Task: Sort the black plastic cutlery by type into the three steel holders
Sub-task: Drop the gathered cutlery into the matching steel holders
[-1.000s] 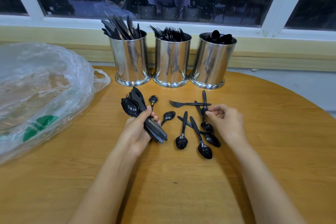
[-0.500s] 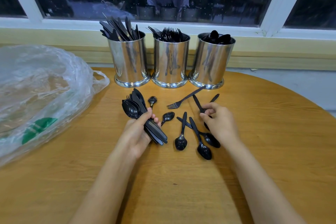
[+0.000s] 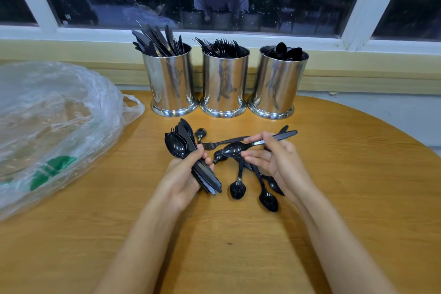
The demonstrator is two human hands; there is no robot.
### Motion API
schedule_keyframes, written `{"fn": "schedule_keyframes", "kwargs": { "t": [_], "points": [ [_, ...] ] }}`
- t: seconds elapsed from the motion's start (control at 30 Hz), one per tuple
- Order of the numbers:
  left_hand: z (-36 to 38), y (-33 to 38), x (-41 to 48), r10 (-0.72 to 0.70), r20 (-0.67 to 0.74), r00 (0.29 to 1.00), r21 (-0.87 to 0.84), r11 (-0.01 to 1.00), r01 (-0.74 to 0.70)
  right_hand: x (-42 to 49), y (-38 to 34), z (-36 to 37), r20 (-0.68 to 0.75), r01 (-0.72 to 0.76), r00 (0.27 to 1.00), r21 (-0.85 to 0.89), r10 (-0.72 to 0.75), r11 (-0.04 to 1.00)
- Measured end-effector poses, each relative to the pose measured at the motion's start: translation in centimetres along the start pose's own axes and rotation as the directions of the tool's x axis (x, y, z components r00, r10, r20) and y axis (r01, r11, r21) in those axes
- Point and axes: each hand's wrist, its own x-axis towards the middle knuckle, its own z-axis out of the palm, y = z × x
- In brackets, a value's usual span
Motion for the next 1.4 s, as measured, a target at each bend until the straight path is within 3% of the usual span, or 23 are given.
{"fn": "schedule_keyframes", "kwargs": {
  "t": [0.23,0.37,0.5,0.6,0.67,0.77,0.83,0.9,1.1,1.2,1.3,1.4],
  "points": [
    [0.0,0.0,-0.1,-0.041,0.074,0.996,0.103,0.994,0.034,-0.4,1.0,1.6,0.014,0.056,0.998,0.013,-0.056,0.998],
    [0.0,0.0,-0.1,0.043,-0.020,0.999,0.138,0.990,-0.040,-0.7,0.5,1.7,0.002,0.044,0.999,-0.014,-0.044,0.999],
    [-0.3,0.6,0.1,0.131,-0.125,0.984,0.136,0.984,-0.114,-0.4,-0.3,-0.1,-0.102,0.068,0.989,-0.351,-0.110,0.934],
    [-0.6,0.8,0.2,0.139,-0.151,0.979,0.078,0.989,-0.128,-0.2,-0.1,-0.9,-0.034,-0.003,0.999,-0.613,-0.022,0.790],
    [-0.8,0.9,0.3,0.127,-0.152,0.980,0.010,0.992,-0.127,-0.2,0.4,-0.9,-0.046,-0.034,0.999,-0.684,0.003,0.729],
    [-0.6,0.9,0.3,0.087,-0.158,0.984,-0.063,0.993,-0.098,-0.2,0.4,-0.4,-0.155,-0.057,0.988,-0.508,-0.026,0.860],
    [-0.4,0.7,0.1,0.067,-0.147,0.987,-0.066,0.995,-0.078,-0.7,0.3,0.5,-0.150,-0.065,0.989,-0.341,0.014,0.938],
    [-0.2,0.5,0.1,0.058,-0.112,0.992,-0.049,0.997,-0.063,-1.1,0.6,1.7,-0.107,-0.072,0.993,-0.303,0.041,0.950],
    [0.0,0.3,-0.1,0.061,-0.064,0.996,-0.019,0.998,-0.062,-1.9,1.9,3.6,0.062,-0.033,0.996,-0.419,0.065,0.907],
    [0.0,0.3,0.1,0.065,-0.088,0.994,-0.076,0.995,-0.072,-1.7,1.9,3.4,0.119,0.088,0.992,-0.509,-0.031,0.856],
    [-0.5,0.7,0.3,0.069,-0.115,0.991,-0.103,0.991,-0.081,-0.8,1.1,1.6,-0.013,0.122,0.987,-0.581,-0.159,0.805],
    [-0.8,0.9,0.2,0.052,-0.108,0.993,-0.119,0.991,-0.065,0.3,0.2,-1.2,-0.171,0.041,0.959,-0.705,-0.225,0.708]
  ]
}}
